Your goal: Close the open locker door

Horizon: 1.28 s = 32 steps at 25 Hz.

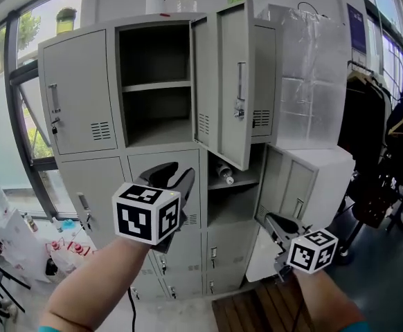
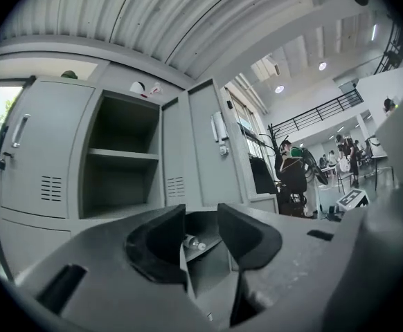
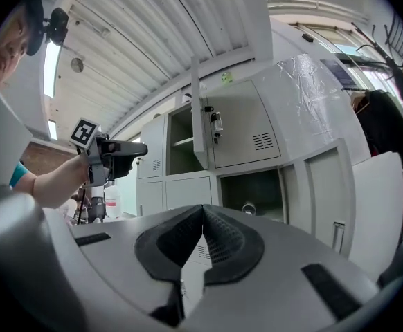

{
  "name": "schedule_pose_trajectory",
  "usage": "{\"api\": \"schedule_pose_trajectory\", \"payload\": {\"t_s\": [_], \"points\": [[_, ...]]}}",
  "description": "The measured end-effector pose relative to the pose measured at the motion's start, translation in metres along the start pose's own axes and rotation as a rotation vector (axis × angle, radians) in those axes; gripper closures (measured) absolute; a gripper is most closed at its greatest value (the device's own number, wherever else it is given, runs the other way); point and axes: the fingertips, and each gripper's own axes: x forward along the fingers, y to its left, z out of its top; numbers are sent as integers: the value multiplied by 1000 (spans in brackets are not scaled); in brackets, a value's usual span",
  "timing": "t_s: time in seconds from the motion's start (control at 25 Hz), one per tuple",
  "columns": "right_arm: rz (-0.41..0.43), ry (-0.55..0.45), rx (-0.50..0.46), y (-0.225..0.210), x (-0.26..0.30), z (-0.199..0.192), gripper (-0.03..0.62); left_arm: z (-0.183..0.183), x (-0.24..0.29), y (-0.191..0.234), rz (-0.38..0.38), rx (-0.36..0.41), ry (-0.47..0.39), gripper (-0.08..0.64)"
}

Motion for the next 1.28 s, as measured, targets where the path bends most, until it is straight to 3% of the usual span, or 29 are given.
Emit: {"api": "schedule_pose_trajectory", "payload": {"t_s": [0.2,0.44,0.8,1.28], "points": [[50,1,-2,-26,-20,1,594,9,43,-61,-15,-14,5,423],[89,-4,14,-42,-38,0,594,28,75,-91,49,3,-30,376],[92,-2,36,-65,-57,-8,594,32,112,-97,205,94,-46,339],[89,-1,53,-80,-49,-13,594,20,139,-84,247,125,-33,341]]}}
